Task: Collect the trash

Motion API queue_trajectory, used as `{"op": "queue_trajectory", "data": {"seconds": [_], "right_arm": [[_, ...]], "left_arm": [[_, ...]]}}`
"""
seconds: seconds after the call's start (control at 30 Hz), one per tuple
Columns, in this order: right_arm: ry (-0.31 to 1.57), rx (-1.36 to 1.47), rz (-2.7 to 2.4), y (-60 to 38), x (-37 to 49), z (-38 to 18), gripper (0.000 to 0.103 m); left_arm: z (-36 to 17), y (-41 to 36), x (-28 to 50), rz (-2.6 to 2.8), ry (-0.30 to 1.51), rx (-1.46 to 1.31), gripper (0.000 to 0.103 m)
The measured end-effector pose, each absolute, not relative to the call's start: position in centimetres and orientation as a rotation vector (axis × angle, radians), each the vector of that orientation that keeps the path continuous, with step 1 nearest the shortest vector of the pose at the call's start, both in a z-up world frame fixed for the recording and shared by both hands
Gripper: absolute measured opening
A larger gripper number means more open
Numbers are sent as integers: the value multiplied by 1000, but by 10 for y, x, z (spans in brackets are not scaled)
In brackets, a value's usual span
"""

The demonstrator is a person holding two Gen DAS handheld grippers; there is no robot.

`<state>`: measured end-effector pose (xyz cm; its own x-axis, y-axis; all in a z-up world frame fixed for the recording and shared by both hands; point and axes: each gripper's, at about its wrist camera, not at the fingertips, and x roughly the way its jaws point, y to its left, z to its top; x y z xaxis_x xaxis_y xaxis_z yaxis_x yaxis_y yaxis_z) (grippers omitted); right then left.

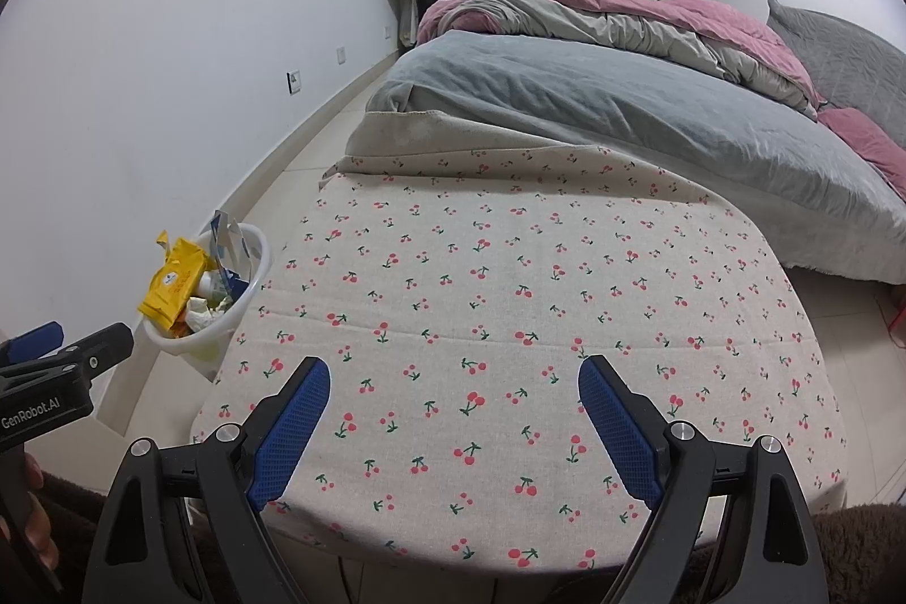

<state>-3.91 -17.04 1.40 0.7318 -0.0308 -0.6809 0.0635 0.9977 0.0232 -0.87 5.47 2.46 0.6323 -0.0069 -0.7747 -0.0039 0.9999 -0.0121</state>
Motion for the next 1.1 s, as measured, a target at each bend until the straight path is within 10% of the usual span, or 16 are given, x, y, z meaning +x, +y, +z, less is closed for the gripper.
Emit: {"op": "queue_trajectory", "data": {"seconds": [1.1], "right_arm": [[762,39,-19,-167,-38,12,91]], "left_arm": [[20,56,-8,-11,906,-9,100]]}}
